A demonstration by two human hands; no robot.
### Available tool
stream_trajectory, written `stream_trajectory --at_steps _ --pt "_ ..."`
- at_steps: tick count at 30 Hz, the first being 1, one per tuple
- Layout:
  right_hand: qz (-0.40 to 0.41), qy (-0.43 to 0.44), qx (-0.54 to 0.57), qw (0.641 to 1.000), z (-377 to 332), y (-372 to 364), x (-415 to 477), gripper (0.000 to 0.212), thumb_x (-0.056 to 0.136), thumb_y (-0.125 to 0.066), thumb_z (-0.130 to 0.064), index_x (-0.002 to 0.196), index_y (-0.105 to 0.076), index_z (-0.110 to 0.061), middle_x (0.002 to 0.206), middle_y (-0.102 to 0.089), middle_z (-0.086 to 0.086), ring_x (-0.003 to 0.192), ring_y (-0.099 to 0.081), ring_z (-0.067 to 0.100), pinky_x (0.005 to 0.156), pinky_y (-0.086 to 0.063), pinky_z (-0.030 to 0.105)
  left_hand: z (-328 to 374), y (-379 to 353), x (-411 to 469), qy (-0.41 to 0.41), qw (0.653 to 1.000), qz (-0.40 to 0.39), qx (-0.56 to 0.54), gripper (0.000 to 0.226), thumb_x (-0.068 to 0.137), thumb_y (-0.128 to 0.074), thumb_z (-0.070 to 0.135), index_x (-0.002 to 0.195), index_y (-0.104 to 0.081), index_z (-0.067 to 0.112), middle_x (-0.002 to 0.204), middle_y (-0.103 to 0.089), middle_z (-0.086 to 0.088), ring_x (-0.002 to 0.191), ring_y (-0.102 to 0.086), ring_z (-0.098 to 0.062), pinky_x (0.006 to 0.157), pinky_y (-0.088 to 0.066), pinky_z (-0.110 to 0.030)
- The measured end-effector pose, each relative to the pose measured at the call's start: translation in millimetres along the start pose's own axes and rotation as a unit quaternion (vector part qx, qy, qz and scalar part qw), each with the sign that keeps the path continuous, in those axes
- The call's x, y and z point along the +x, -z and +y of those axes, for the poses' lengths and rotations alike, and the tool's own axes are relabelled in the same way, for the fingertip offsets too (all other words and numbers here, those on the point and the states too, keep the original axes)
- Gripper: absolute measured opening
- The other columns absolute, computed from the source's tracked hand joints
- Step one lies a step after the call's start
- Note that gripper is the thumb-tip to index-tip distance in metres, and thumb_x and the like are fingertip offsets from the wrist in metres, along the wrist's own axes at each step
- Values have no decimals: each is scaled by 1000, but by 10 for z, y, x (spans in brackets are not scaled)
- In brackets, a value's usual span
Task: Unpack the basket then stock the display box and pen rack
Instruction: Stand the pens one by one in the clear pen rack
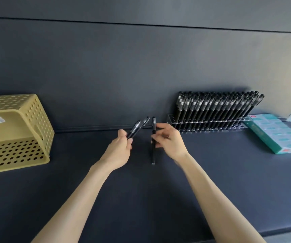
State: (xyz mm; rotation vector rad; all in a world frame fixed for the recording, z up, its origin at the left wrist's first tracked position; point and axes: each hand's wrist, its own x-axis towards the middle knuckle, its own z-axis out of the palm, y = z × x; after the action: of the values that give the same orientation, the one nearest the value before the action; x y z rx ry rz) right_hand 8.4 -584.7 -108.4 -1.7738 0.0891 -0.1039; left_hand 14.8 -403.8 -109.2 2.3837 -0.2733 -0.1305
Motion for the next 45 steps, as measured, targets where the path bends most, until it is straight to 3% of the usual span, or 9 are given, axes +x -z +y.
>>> stream_trajectory --at_steps 5,9,14,18,22,28,32,39,45 --pt "-3 35 155 987 -113 556 -286 60 84 -58 11 130 -41 -24 81 -60 1 75 -68 25 65 -57 30 567 -393 -187 -9 963 23 -270 13 100 -40 22 93 -45 12 66 -44 3 48 -35 -5 45 -31 -19" --pt "15 76 167 983 -109 1179 -501 64 83 -58 14 133 -41 -22 81 -56 3 77 -68 27 68 -57 33 1052 -816 -327 6 928 -25 -371 31 88 -63 33 77 -47 9 51 -31 12 42 -24 -7 37 -21 -17" --pt "13 104 164 981 -6 1989 -748 57 84 -60 10 125 -45 -26 83 -53 6 76 -70 23 66 -57 30 1651 -1457 -471 17 922 -33 -386 19 83 -70 24 79 -61 7 45 -40 14 39 -28 -7 37 -22 -18" --pt "49 124 128 983 57 2458 -786 41 85 -66 -5 117 -51 -27 73 -57 3 79 -69 23 68 -58 34 2014 -1837 -515 13 927 4 -375 19 80 -73 23 76 -63 8 44 -42 14 38 -33 -5 38 -26 -15" --pt "94 153 86 980 82 2770 -633 35 86 -64 -2 114 -55 -20 68 -55 -5 68 -66 14 64 -58 30 2253 -2043 -397 16 935 49 -351 21 79 -73 31 72 -61 16 51 -49 15 43 -40 -1 43 -31 -13" --pt "191 193 6 962 56 3045 -190 32 85 -65 -10 107 -52 -30 83 -64 -4 67 -67 21 70 -55 31 2438 -2175 35 10 915 92 -394 23 97 -50 33 88 -47 11 59 -26 6 49 -22 -10 42 -23 -19" --pt "241 238 -37 940 22 3143 155 31 85 -64 -11 109 -52 -28 84 -61 -9 67 -62 17 65 -44 14 2507 -2249 286 6 906 88 -413 19 99 -47 32 94 -46 13 61 -25 2 49 -21 -9 39 -23 -16" --pt "236 261 -41 935 101 3163 455 37 85 -65 -12 104 -49 -39 84 -59 -17 64 -58 4 65 -42 9 2509 -2377 482 -8 900 113 -421 32 99 -47 30 99 -46 -1 63 -28 -6 50 -25 -11 40 -24 -17" --pt "195 278 -67 938 140 3153 571 35 86 -65 -11 109 -53 -35 80 -57 -25 68 -59 6 67 -42 9 2488 -2443 510 12 897 140 -419 45 98 -48 30 125 -40 -5 63 -29 -4 47 -27 -6 40 -26 -15"
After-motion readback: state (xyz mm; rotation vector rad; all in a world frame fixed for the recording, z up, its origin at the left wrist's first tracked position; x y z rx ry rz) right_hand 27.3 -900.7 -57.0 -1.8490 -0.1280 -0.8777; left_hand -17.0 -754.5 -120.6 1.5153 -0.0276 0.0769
